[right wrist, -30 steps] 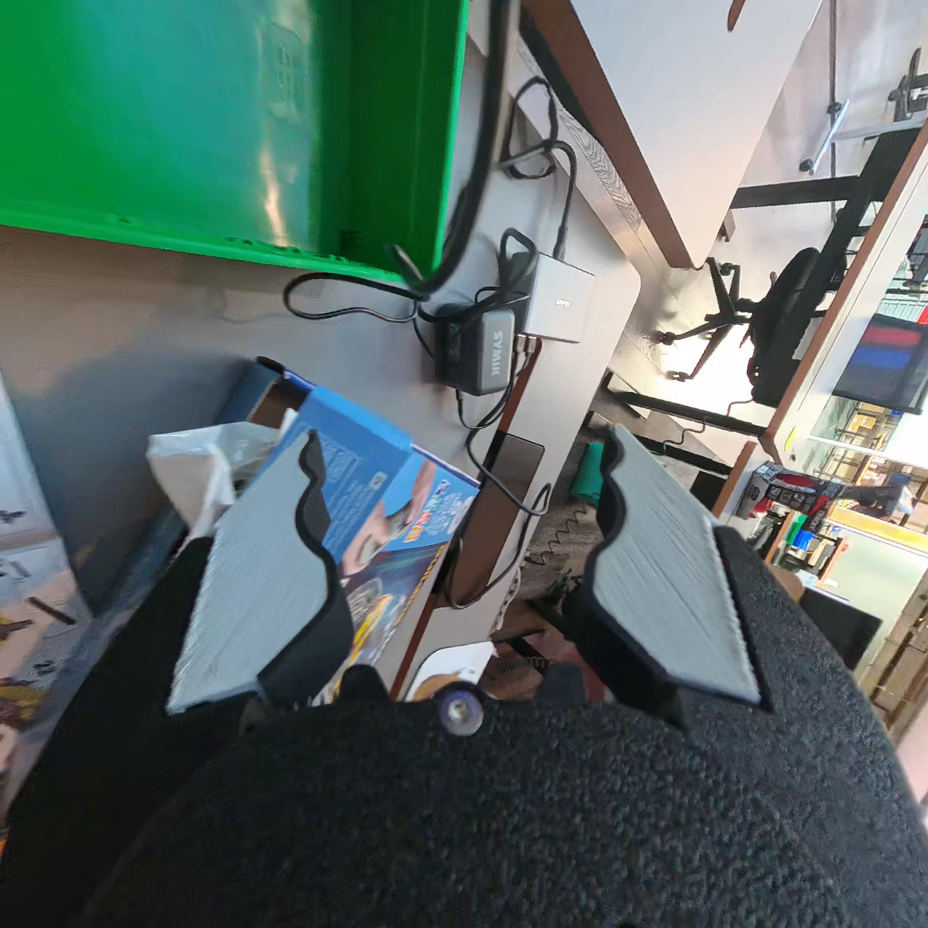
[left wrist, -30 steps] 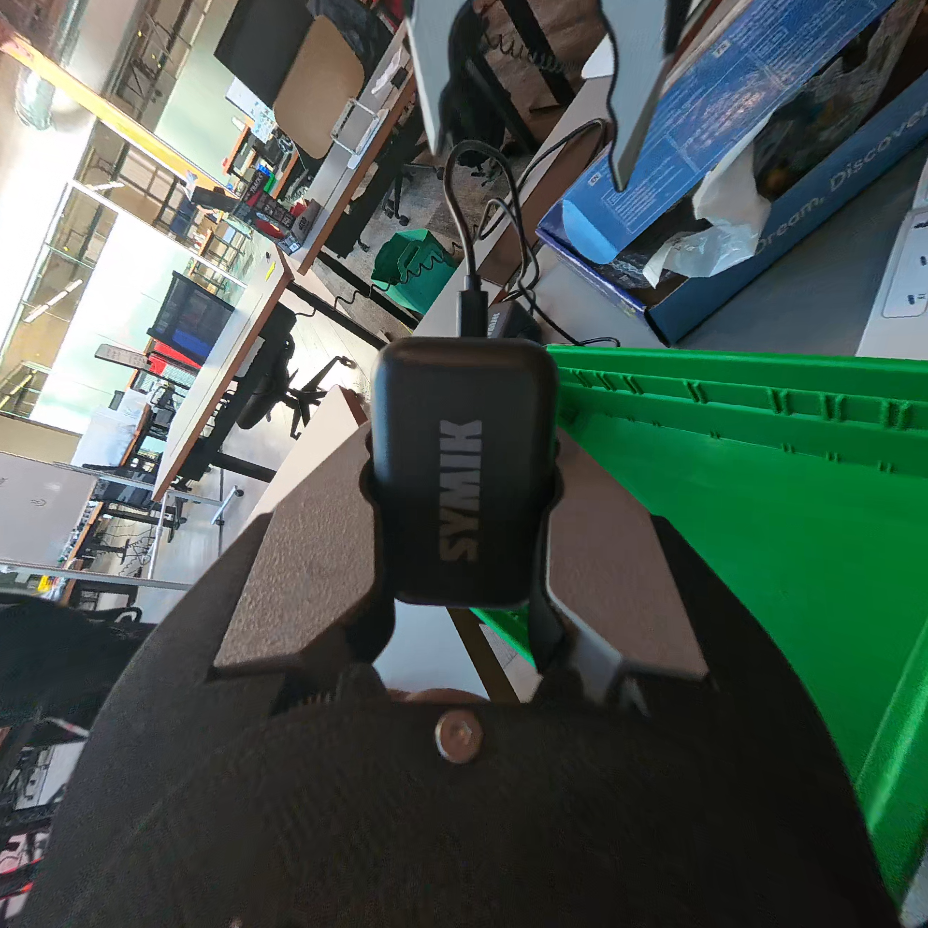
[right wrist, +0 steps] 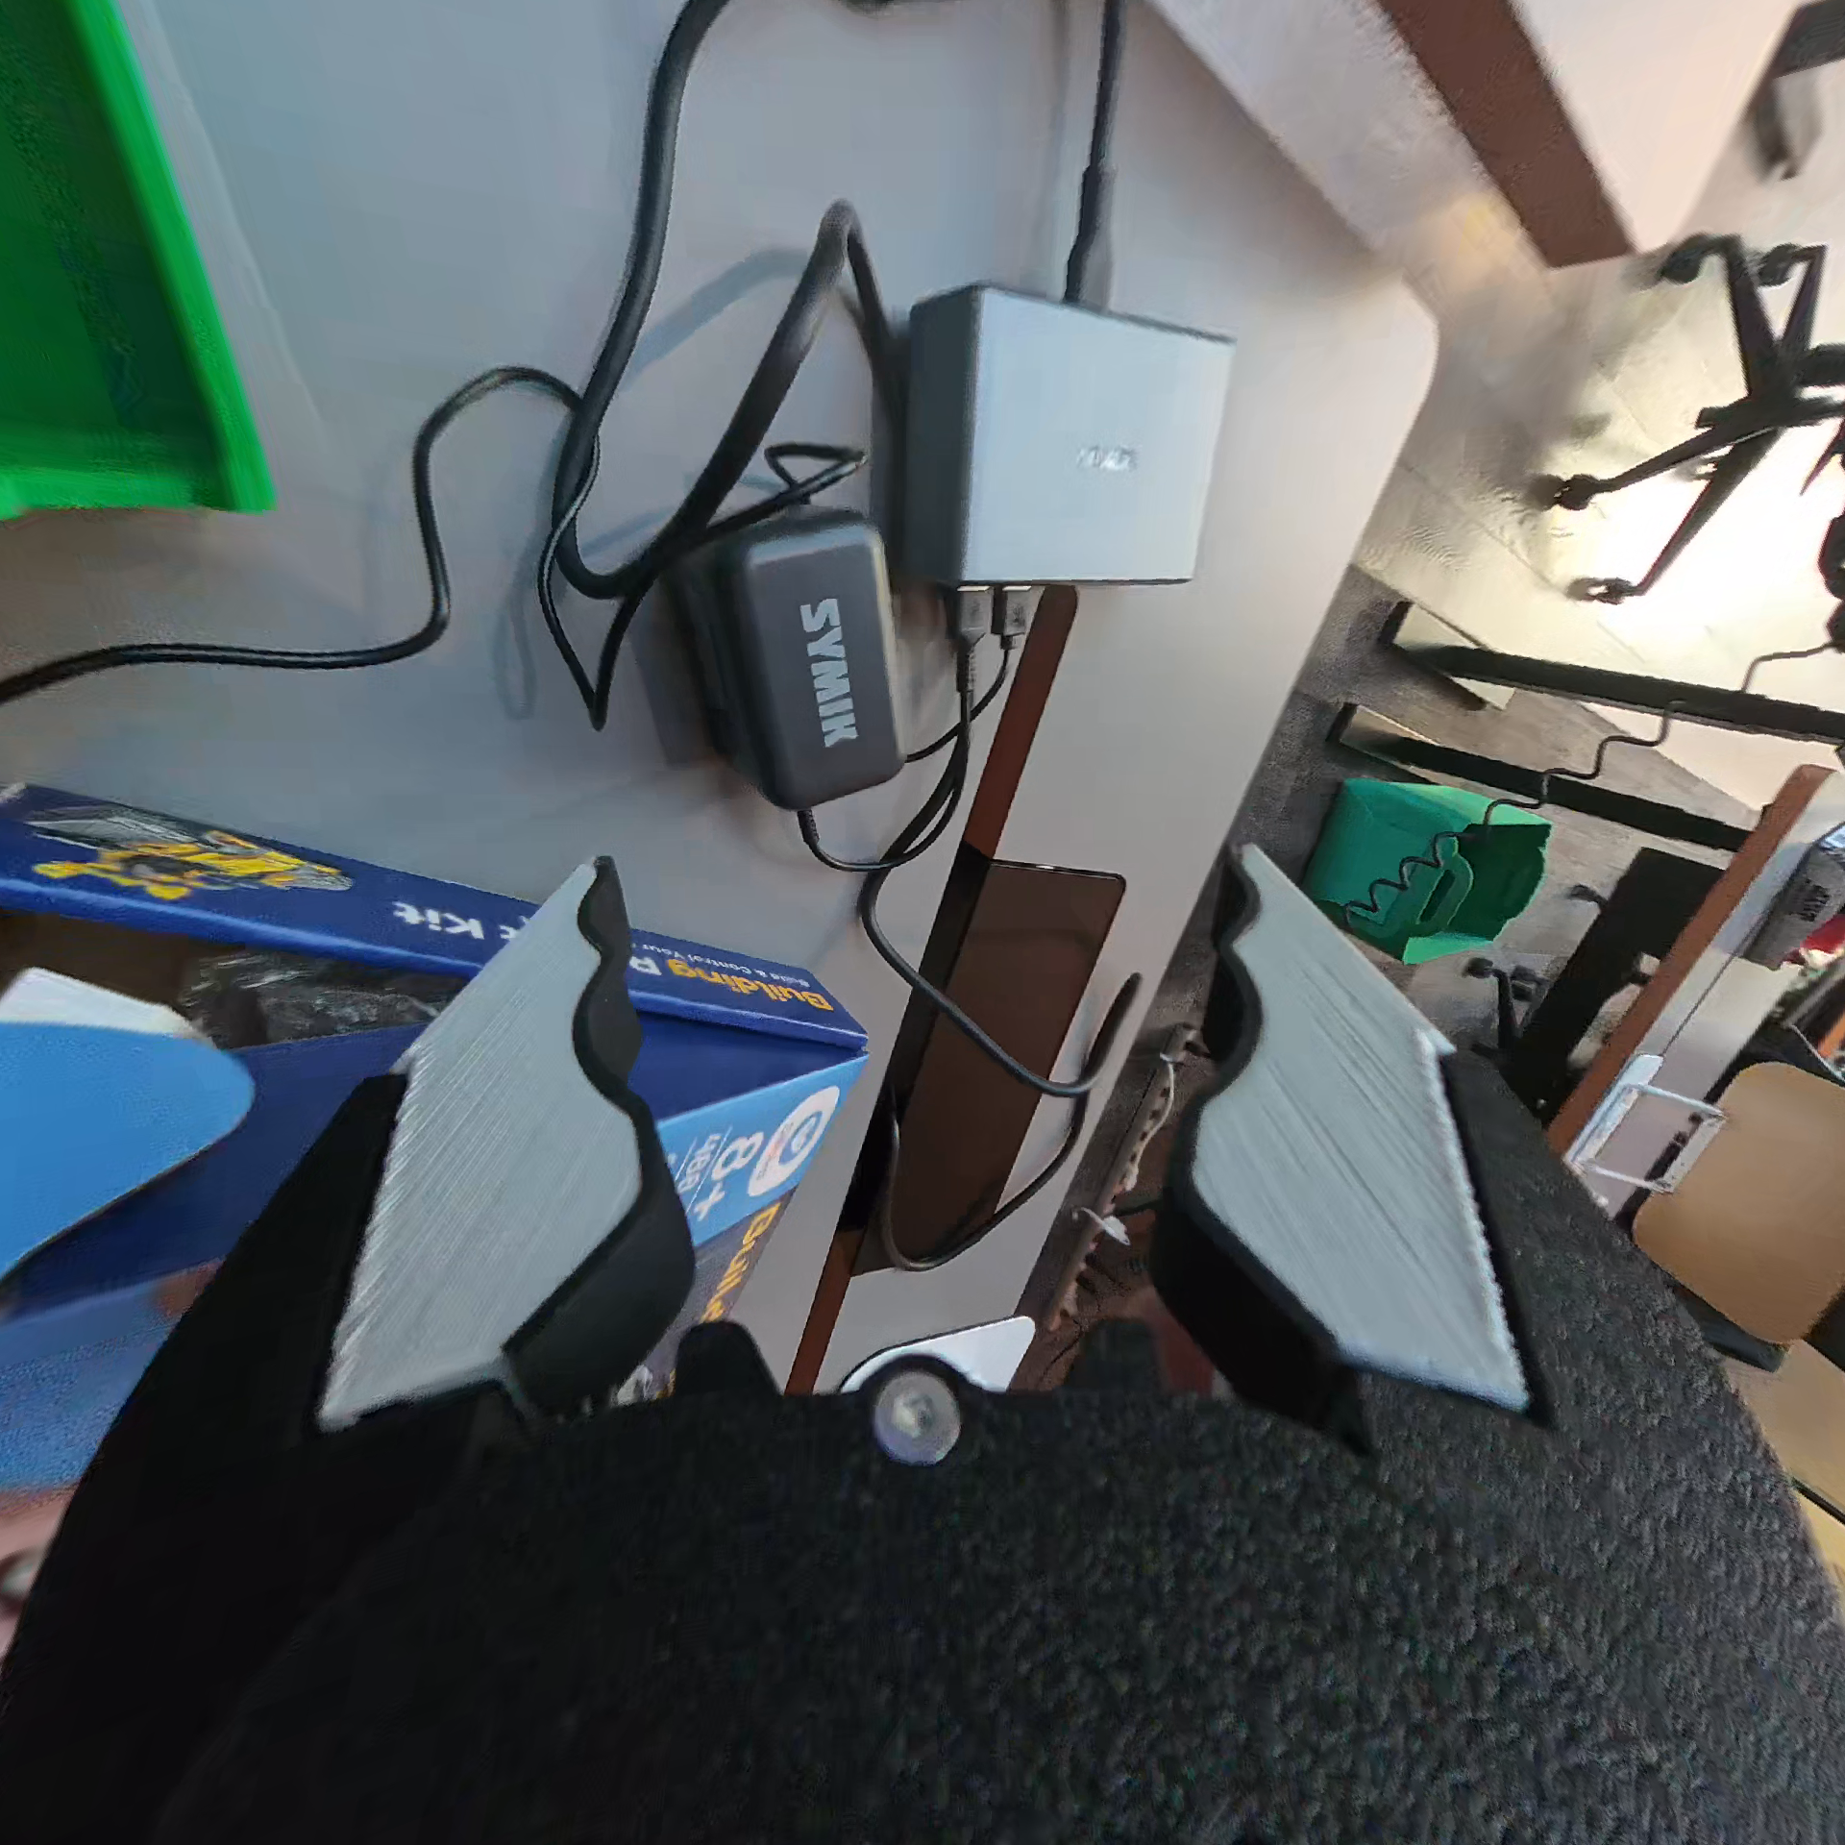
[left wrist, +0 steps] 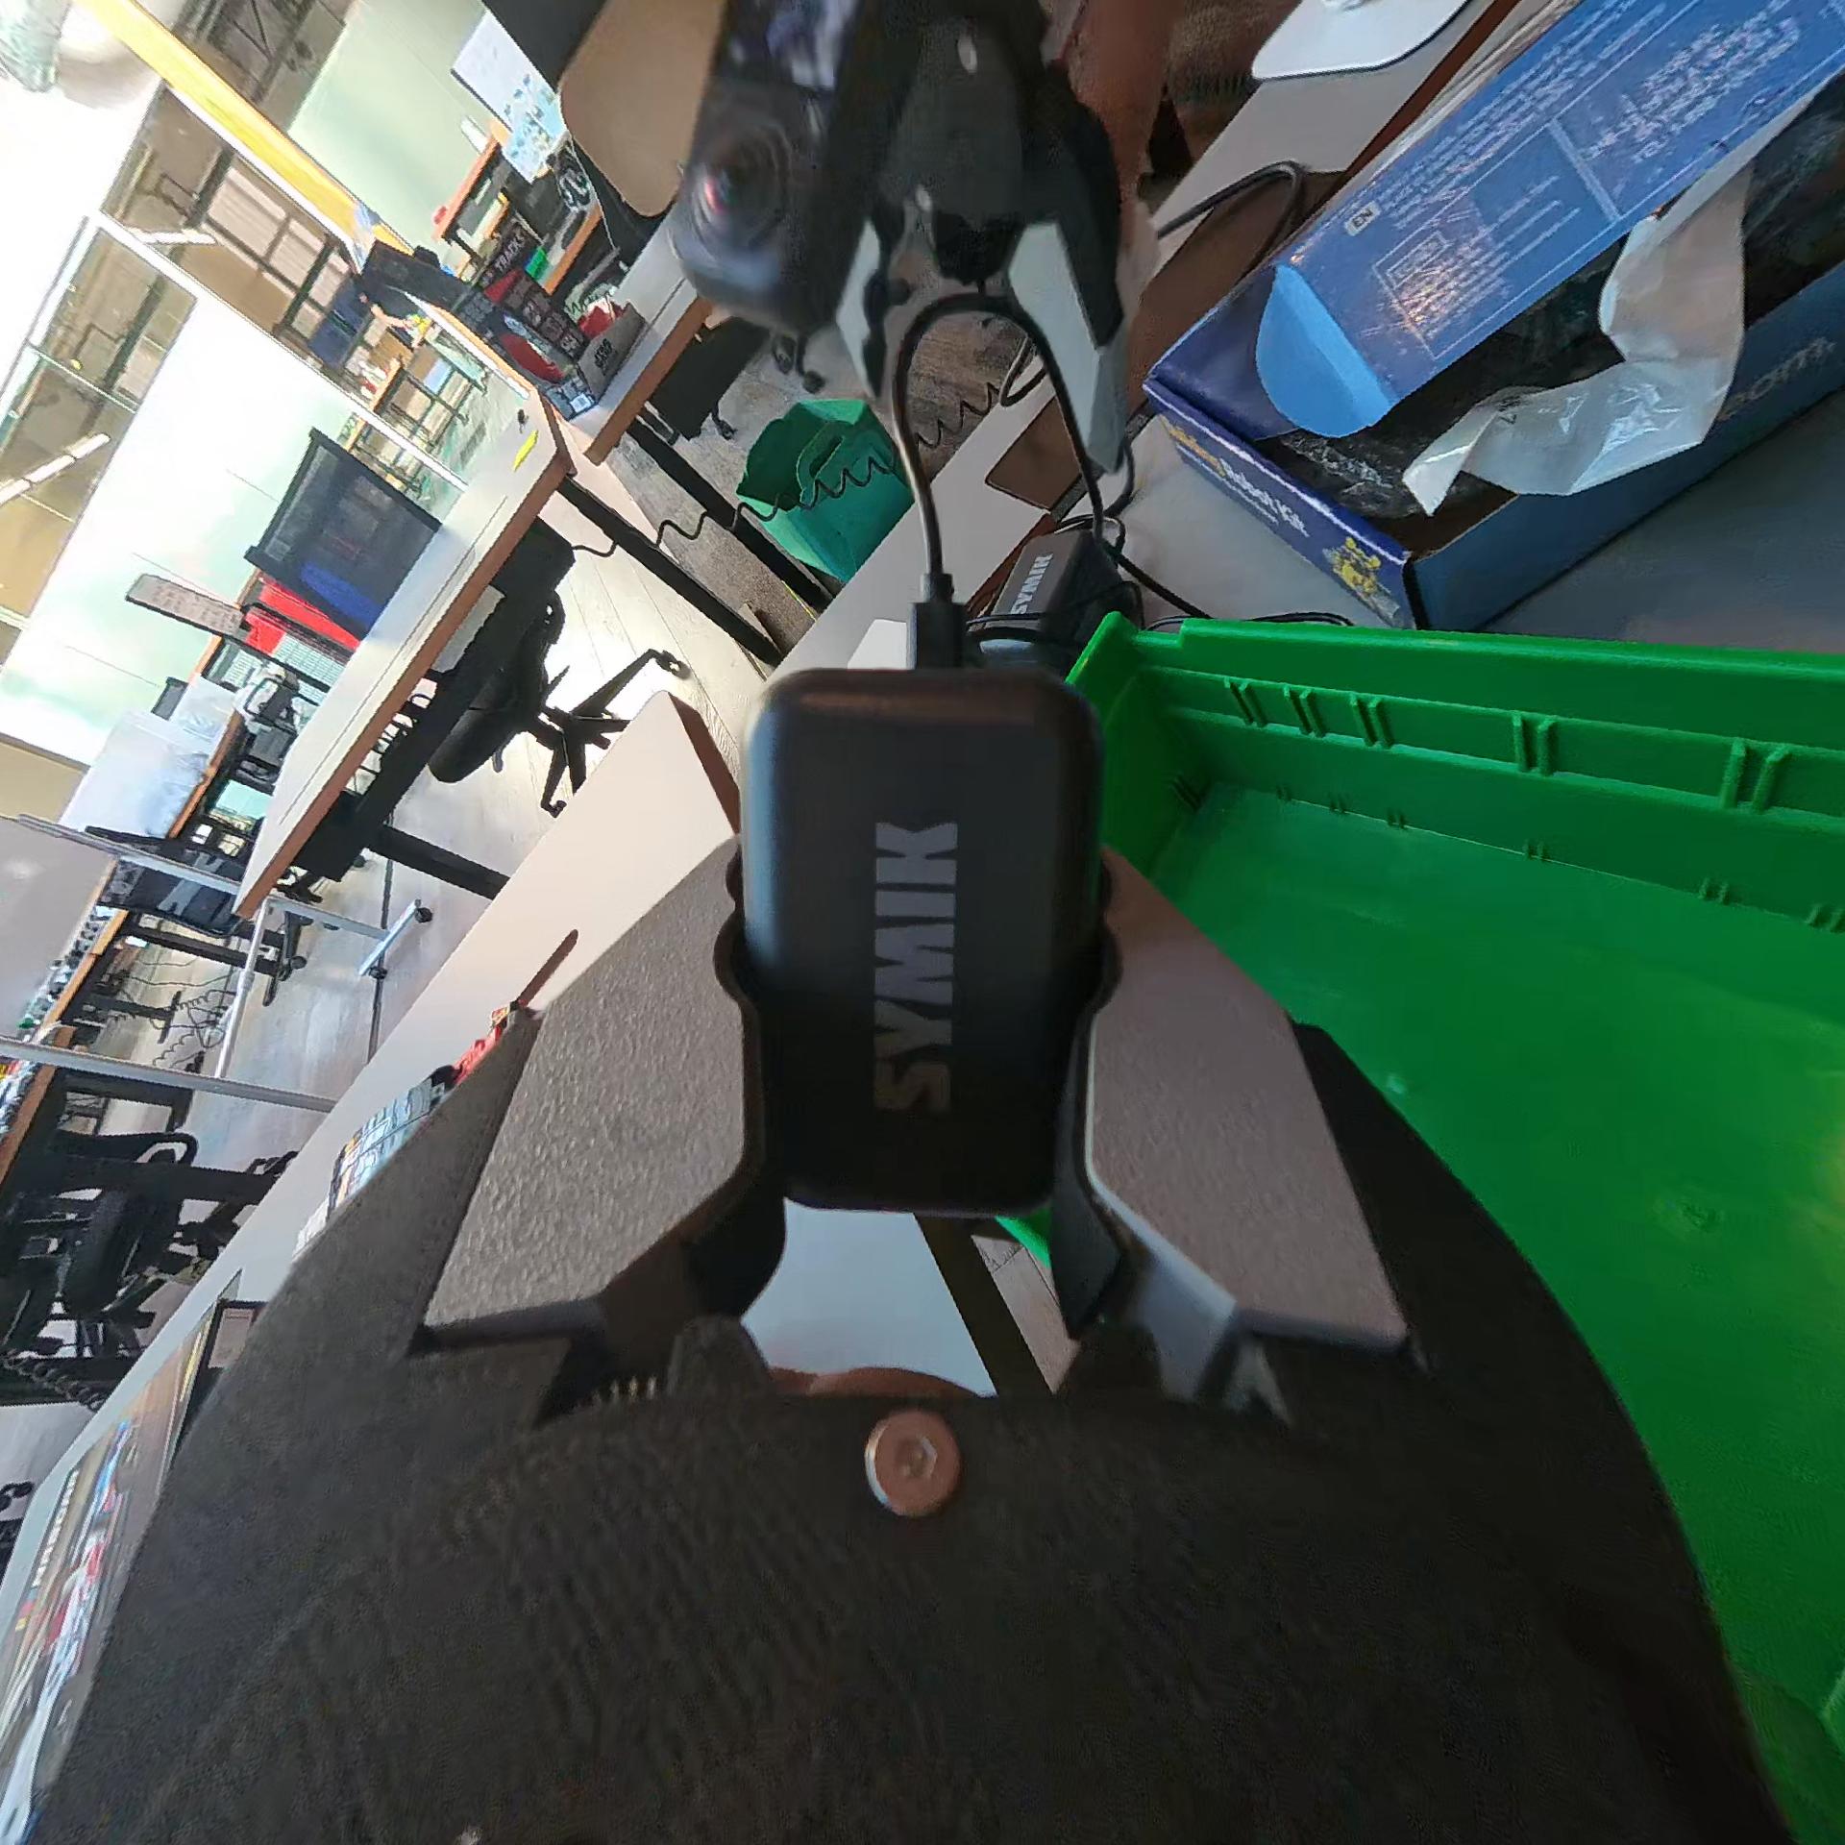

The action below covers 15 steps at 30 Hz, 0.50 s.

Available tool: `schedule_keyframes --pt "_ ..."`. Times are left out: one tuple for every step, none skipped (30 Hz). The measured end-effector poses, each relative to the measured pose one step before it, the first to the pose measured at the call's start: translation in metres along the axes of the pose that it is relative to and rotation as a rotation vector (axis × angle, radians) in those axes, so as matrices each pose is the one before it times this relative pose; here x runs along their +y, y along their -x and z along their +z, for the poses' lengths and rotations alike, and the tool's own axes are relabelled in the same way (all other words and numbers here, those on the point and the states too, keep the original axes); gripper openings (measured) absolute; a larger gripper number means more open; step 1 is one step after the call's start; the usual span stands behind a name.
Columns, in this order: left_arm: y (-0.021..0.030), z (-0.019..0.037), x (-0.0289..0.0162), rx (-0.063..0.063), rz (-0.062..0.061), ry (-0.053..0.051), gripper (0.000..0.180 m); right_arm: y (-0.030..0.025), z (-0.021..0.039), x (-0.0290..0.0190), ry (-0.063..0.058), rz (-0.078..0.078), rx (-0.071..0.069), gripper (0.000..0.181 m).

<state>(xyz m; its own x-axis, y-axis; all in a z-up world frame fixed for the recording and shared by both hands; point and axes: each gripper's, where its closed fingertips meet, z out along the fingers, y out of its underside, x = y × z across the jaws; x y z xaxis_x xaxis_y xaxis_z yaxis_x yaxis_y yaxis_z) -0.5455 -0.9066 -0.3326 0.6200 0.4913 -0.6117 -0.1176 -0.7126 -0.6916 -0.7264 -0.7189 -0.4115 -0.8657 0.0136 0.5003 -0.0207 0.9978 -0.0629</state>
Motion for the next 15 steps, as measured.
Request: schedule_keyframes --pt "-0.00061 -0.00012 0.00079 0.0036 -0.0077 0.0033 0.063 -0.00316 -0.01807 -0.00639 -0.0324 0.0137 0.0178 0.115" --pt "-0.00137 -0.00036 -0.00005 0.0078 -0.0092 -0.0013 0.063 -0.00167 -0.01932 -0.0074 -0.0354 0.0133 0.0171 0.114" --pt "-0.0017 -0.00049 -0.00046 0.0066 -0.0083 -0.0013 0.063 0.00184 -0.01984 -0.00867 -0.04 0.0135 0.0042 0.114" --pt "-0.00155 -0.00063 -0.00046 0.0016 -0.0006 0.0012 0.063 0.00741 -0.01963 -0.00998 -0.0443 0.0162 -0.0182 0.113" --pt "-0.00168 -0.00076 -0.0002 -0.0014 0.0044 0.0049 0.063 0.01188 -0.01835 -0.01042 -0.0425 0.0153 -0.0278 0.112" --pt "-0.00216 -0.00082 -0.00038 -0.0002 0.0025 0.0043 0.063 0.01603 -0.0161 -0.01011 -0.0398 0.011 -0.0324 0.11" --pt "-0.00313 -0.001 -0.00081 0.0037 0.0014 -0.0009 0.063 0.0206 -0.01348 -0.01018 -0.0424 0.0053 -0.0394 0.11" --pt "-0.00431 -0.00122 -0.00085 0.0096 -0.0009 -0.0009 0.063 0.0197 -0.01038 -0.0105 -0.0485 0.0025 -0.0167 0.108" --pt "-0.00529 -0.00142 -0.00101 0.0113 -0.0009 -0.0021 0.063 0.01735 -0.0079 -0.01094 -0.0592 0.0066 0.008 0.1" --pt "-0.00654 -0.00173 -0.00104 0.0146 0.0037 -0.0026 0.063 0.01976 -0.00564 -0.00958 -0.0609 0.0132 -0.0041 0.093" --pt "-0.00809 -0.00179 -0.00067 0.02 0.0014 0.0014 0.063 0.02154 -0.00332 -0.00683 -0.0541 0.0197 -0.0164 0.081" --pt "-0.0098 -0.0013 0.0004 0.0291 -0.0106 0.0092 0.063 0.01907 -0.00126 -0.00445 -0.052 0.0338 -0.0064 0.061" --pt "-0.01112 -0.00064 0.0015 0.0379 -0.0334 0.0142 0.063 0.01716 0.00054 -0.00122 -0.0471 0.0468 -0.0014 0.036" --pt "-0.01037 0.00028 0.0017 0.0334 -0.0517 0.0079 0.062 0.01492 0.00211 0.0015 -0.0439 0.0662 0.0003 0.013" --pt "-0.00806 0.00088 0.00192 0.0187 -0.0588 -0.0009 0.063 0.01157 0.00397 0.00215 -0.0526 0.1015 0.0036 0.003"
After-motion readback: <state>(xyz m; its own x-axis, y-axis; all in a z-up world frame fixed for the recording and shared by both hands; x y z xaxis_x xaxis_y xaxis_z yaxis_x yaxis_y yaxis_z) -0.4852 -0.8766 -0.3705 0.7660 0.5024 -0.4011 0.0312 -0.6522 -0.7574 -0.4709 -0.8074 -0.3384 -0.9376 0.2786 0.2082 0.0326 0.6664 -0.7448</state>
